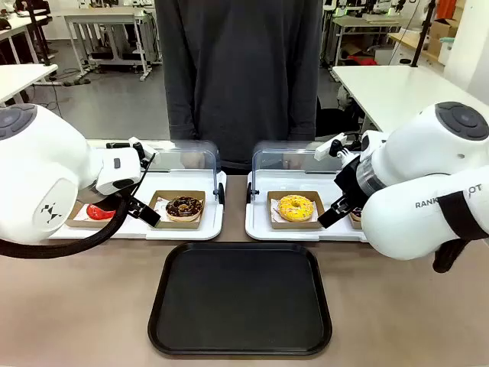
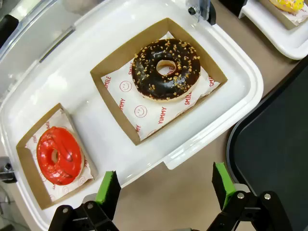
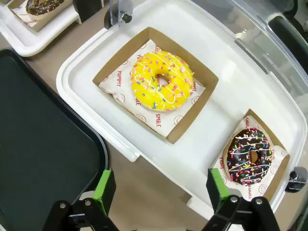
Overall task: Move the third donut from the left to the tray.
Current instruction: Pick up the Paper togo box containing the Donut indicated by the person and place it on the Handle tray.
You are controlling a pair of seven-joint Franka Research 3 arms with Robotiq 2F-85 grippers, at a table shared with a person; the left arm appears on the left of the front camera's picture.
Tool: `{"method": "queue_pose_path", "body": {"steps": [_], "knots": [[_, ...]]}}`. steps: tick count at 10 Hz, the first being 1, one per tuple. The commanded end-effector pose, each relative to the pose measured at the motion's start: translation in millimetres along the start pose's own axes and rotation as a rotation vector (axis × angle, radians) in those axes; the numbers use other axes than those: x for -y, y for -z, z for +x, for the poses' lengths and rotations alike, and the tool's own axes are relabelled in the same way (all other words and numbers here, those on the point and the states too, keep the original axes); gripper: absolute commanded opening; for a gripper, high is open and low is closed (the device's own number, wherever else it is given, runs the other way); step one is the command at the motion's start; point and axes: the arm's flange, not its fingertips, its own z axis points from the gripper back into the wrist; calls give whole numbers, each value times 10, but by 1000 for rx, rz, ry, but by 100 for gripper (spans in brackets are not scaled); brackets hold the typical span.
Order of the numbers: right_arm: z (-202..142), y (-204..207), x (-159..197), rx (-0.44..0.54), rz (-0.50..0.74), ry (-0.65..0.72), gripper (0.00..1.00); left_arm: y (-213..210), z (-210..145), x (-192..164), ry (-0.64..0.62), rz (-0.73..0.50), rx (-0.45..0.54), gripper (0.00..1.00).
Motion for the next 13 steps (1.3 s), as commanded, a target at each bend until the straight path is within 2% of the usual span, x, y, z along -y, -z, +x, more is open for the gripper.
{"method": "queue_pose_path", "body": {"steps": [1, 9, 11, 13], "knots": [[0, 0, 0, 0, 0, 0, 100, -1, 1, 0, 0, 0, 0, 100], [0, 0, -1, 0, 0, -1, 100, 0, 0, 0, 0, 0, 0, 100], [413, -506, 260, 47, 19, 23, 100, -592, 372, -276, -10, -16, 81, 100], [650, -1015, 589, 85, 87, 66, 100, -1110, 642, -577, -14, -99, 82, 100]]}}
